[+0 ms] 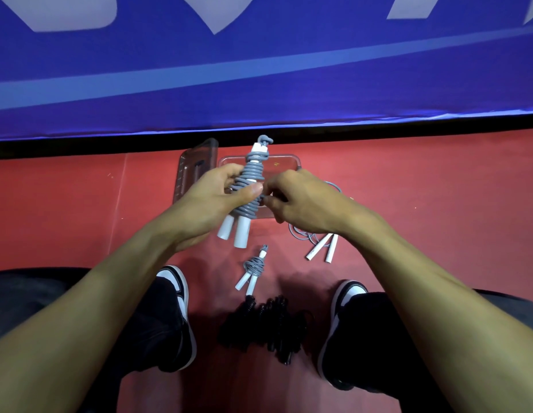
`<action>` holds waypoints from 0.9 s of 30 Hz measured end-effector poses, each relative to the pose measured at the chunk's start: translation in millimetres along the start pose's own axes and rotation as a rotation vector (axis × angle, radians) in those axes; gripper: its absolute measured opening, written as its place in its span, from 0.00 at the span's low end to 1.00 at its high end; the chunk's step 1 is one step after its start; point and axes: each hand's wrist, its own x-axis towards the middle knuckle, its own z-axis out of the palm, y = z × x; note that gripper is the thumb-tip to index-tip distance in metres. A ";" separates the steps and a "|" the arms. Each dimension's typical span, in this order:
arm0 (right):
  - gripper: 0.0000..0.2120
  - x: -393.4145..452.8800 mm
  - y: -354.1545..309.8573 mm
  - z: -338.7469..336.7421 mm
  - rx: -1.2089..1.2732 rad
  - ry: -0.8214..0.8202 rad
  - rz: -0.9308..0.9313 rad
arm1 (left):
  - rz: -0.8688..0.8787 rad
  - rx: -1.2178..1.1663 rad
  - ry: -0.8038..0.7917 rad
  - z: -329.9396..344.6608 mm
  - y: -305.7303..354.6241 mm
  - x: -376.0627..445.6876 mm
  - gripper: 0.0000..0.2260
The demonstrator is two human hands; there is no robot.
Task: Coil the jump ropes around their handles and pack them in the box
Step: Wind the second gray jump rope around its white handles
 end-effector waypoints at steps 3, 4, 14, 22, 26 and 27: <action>0.08 0.4 -2.8 -0.8 0.031 -0.018 -0.014 | 0.014 0.036 0.030 0.2 2.1 -1.1 0.17; 0.08 0.8 -3.3 -0.6 0.037 -0.020 -0.019 | 0.021 0.048 0.034 0.9 3.4 -1.6 0.17; 0.10 4.2 0.4 1.5 0.052 0.006 0.007 | 0.038 0.113 0.008 2.9 8.5 -5.0 0.20; 0.10 3.6 -3.9 -0.8 0.051 -0.017 0.021 | 0.052 0.061 0.055 3.4 4.6 -2.4 0.20; 0.07 4.6 -0.8 0.0 0.008 0.003 0.031 | -0.013 -0.049 0.008 2.1 -0.2 1.4 0.20; 0.07 4.5 -0.1 0.5 0.000 -0.002 0.036 | -0.017 -0.024 0.004 2.3 -1.4 1.5 0.19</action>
